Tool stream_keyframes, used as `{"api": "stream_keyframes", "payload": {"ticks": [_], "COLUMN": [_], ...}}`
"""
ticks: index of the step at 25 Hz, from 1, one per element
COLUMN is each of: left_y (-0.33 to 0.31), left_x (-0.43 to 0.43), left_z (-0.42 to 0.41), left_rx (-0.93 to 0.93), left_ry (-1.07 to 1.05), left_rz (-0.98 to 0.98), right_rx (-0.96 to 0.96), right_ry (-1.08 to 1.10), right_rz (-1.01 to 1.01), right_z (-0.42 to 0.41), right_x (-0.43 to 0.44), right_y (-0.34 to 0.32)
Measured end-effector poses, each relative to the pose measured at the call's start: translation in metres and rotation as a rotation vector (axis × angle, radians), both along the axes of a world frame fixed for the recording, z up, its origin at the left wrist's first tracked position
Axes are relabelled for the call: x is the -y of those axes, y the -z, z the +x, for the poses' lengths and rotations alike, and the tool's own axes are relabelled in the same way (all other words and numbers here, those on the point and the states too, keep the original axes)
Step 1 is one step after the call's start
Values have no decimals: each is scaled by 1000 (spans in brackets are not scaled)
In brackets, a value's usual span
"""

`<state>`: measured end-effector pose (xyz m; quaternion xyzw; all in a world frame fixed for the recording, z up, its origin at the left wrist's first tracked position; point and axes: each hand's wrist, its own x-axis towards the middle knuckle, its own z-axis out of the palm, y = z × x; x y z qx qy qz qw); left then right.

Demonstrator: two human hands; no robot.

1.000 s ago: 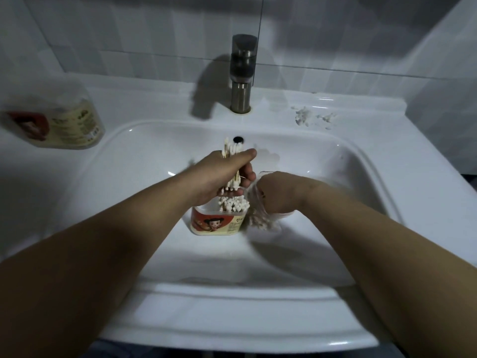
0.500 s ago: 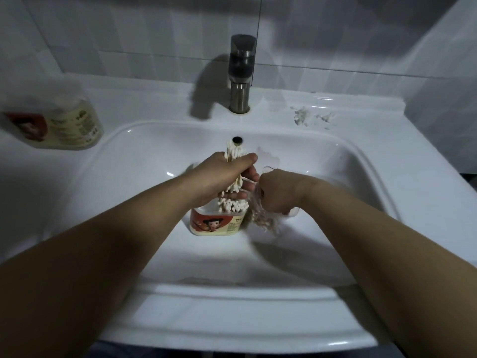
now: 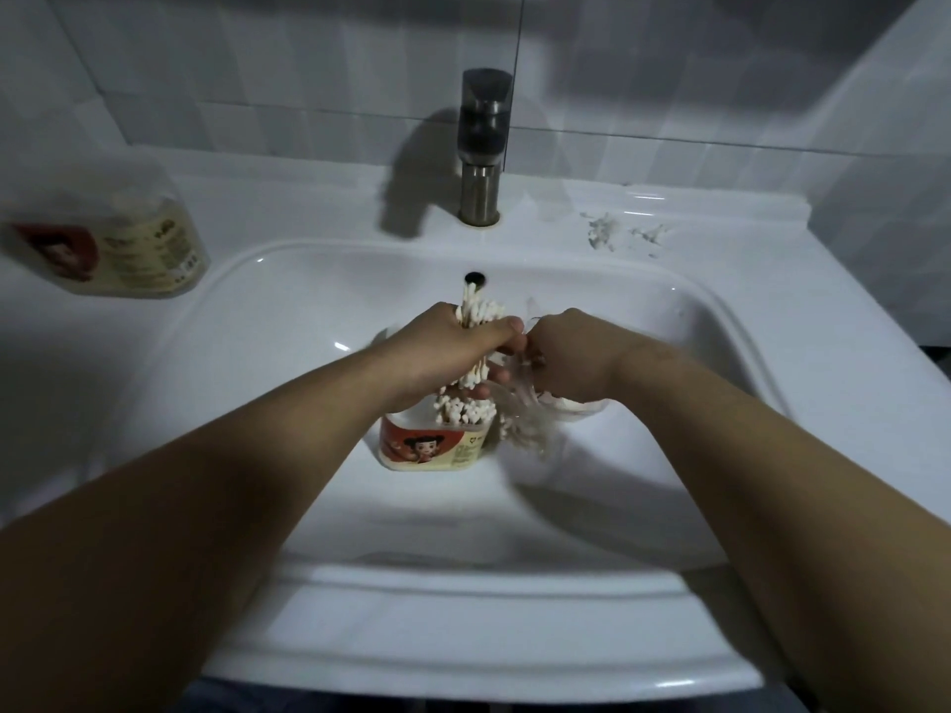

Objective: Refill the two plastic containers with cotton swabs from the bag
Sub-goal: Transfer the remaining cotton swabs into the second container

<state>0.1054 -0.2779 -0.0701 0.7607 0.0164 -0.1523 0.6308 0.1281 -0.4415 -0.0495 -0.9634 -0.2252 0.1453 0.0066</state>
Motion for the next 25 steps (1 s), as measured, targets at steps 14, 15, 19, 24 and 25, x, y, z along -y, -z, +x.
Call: {"api": "stream_keyframes", "payload": {"ticks": [14,15,19,24,25], "left_y": [1,1,4,5,5], "left_x": [-1,0,-3,-2,-2], "left_z": [-1,-1,2,1,2], "left_rx": [-12,-10,-13,-16,-14], "left_ry": [25,19,17,23,25], "left_rz": [180,189,145,179,177], "right_rx": [-208,-174,-87,-110,-104], "right_ry": [3,-14,-40,-41,-40], "right_rz": [5,-19,-35,-89,-99], "right_z": [-1,-1,-2,-1,-1], "right_x": [-4,-5,-9,-10,-9], "right_y": [20,21,28,29,27]}}
